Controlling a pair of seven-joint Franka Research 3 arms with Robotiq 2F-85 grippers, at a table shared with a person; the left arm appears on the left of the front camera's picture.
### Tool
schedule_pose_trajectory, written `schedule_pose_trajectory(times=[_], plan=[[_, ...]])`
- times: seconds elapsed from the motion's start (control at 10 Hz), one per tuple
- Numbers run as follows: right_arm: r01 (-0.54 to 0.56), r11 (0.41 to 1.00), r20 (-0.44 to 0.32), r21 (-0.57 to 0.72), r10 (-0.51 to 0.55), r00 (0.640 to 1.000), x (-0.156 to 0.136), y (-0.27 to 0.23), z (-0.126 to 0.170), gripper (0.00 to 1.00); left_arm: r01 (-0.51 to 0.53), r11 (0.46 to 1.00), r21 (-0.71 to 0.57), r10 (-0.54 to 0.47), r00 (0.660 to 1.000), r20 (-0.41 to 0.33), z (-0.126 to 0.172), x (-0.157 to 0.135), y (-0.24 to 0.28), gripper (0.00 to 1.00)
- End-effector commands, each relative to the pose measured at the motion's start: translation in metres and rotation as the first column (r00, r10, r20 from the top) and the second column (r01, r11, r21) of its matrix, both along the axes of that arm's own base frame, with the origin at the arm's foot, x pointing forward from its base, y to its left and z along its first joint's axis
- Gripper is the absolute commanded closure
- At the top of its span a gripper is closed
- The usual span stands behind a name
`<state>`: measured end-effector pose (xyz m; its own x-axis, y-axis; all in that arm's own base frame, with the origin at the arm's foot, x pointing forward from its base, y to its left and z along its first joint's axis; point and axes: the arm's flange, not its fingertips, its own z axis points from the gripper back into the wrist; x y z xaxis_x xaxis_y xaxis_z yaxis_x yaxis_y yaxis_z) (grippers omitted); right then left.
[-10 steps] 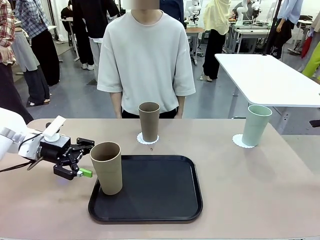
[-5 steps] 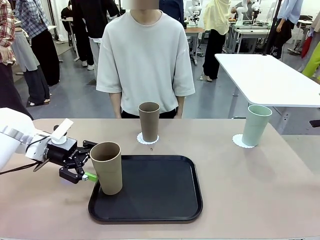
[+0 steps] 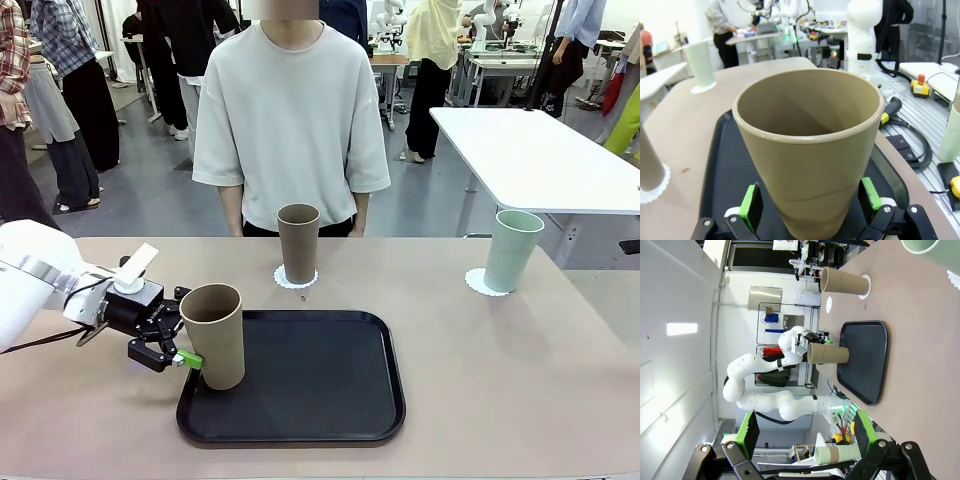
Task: Place coasters on the table and set cups on them.
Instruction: Take one Reusable plastic cup from the Flat Tray and place it on a coaster set by the human.
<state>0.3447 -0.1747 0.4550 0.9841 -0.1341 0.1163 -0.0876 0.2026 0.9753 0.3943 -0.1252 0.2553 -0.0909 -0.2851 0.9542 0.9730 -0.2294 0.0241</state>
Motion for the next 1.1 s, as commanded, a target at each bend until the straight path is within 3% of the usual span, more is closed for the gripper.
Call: schedule_pose_trajectory(times=[0.0,0.4,0.5,0.6,0.7,0.9,1.0], plan=[[-0.006,1.0,0.01,0.004,0.005,1.0,0.001,-0.002,0.002,0.0,0.005,1.0,-0.003,-0.005,1.0,0.029,-0.011,0.004,-0.016,0.0],[-0.006,1.0,0.01,0.004,0.005,1.0,0.001,-0.002,0.002,0.0,0.031,0.999,-0.009,-0.031,1.0,0.002,-0.009,0.007,-0.037,0.0],[-0.006,1.0,0.01,0.004,0.005,1.0,0.001,-0.002,0.002,0.0,0.039,0.999,-0.022,-0.039,0.999,0.0,-0.009,0.008,-0.038,0.53],[-0.006,1.0,0.01,0.004,0.005,1.0,0.001,-0.002,0.002,0.0,0.036,0.999,-0.023,-0.036,0.999,-0.005,-0.008,0.007,-0.037,0.54],[-0.006,1.0,0.01,0.004,0.005,1.0,0.001,-0.002,0.002,0.0,0.031,0.999,-0.038,-0.032,0.999,-0.012,-0.007,0.007,-0.035,1.0],[-0.006,1.0,0.01,0.004,0.005,1.0,0.001,-0.002,0.002,0.0,0.03,0.998,-0.053,-0.032,0.998,-0.045,0.003,0.004,-0.03,1.0],[-0.006,1.0,0.01,0.004,0.005,1.0,0.001,-0.002,0.002,0.0,0.008,0.998,-0.057,-0.011,0.998,-0.057,0.01,0.001,-0.025,0.69]])
